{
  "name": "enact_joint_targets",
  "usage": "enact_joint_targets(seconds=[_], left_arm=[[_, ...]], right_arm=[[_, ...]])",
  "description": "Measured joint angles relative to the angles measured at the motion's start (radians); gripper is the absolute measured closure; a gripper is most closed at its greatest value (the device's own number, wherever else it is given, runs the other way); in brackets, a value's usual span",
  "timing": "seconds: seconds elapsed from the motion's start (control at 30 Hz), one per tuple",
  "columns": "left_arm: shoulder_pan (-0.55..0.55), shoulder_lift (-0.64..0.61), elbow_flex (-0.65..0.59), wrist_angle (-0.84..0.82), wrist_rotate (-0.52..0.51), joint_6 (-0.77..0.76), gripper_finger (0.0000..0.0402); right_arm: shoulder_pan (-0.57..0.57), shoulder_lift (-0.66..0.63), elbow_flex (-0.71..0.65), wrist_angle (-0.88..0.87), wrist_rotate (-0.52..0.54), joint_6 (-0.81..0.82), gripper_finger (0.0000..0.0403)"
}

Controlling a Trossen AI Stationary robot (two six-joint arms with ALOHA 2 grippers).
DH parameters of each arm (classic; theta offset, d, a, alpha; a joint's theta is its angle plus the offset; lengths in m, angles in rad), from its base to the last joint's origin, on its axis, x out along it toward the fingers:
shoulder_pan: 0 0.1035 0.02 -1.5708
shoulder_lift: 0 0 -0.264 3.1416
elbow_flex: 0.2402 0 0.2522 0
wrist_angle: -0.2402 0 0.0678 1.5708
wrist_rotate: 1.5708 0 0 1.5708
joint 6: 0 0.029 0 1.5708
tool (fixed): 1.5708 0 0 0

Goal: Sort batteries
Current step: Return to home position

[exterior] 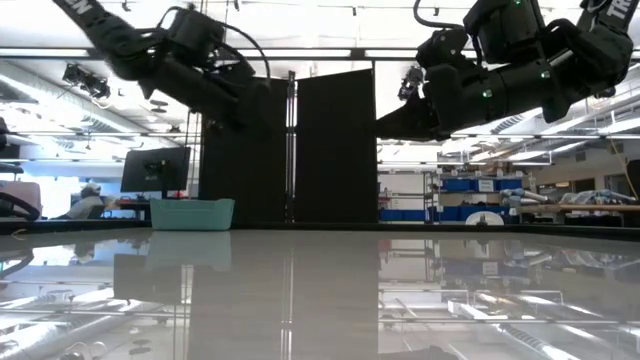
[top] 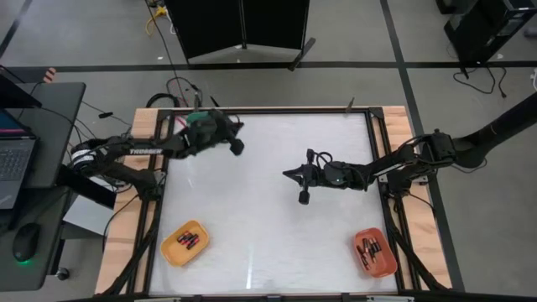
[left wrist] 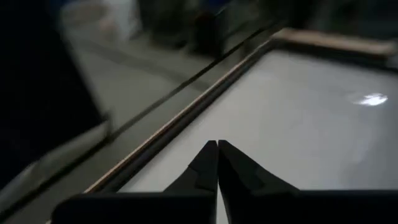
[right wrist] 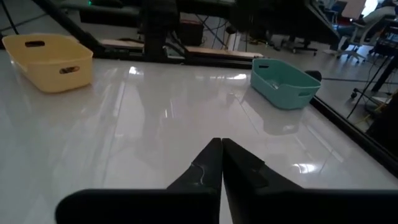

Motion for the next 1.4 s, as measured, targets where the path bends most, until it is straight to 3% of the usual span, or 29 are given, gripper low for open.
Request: enact_joint_targets(seconds=[0.27,0.4,0.5,0.6,0.9,1.3,1.4], left_arm=[[-0.126,0.0,-0.194,0.471,0.107,0.105,0.0396],[-0.151,0.0,-0.276,0.571,0.177,0.106,0.0396],[-0.158,-0.006,-0.318,0.579,0.209,0.125,0.0396],[-0.157,-0.036,-0.341,0.582,0.223,0.128,0.0396],[-0.155,-0.212,-0.456,0.574,0.276,0.138,0.0397],[-0.157,-0.409,-0.61,0.56,0.272,0.091,0.0397],[-0.17,-0.485,-0.611,0.46,0.261,0.074,0.0397]], right_arm=[[-0.005,-0.086,0.0,-0.097,-0.004,-0.032,0.0393],[-0.05,-0.15,-0.022,-0.149,-0.097,-0.034,0.0396],[-0.103,-0.186,-0.054,-0.154,-0.208,-0.032,0.0397],[-0.15,-0.224,-0.084,-0.173,-0.249,-0.029,0.0397],[-0.175,-0.459,-0.153,-0.302,-0.257,-0.048,0.0398],[-0.177,-0.695,-0.298,-0.31,-0.267,-0.018,0.0398],[-0.18,-0.746,-0.321,-0.32,-0.247,-0.018,0.0398]])
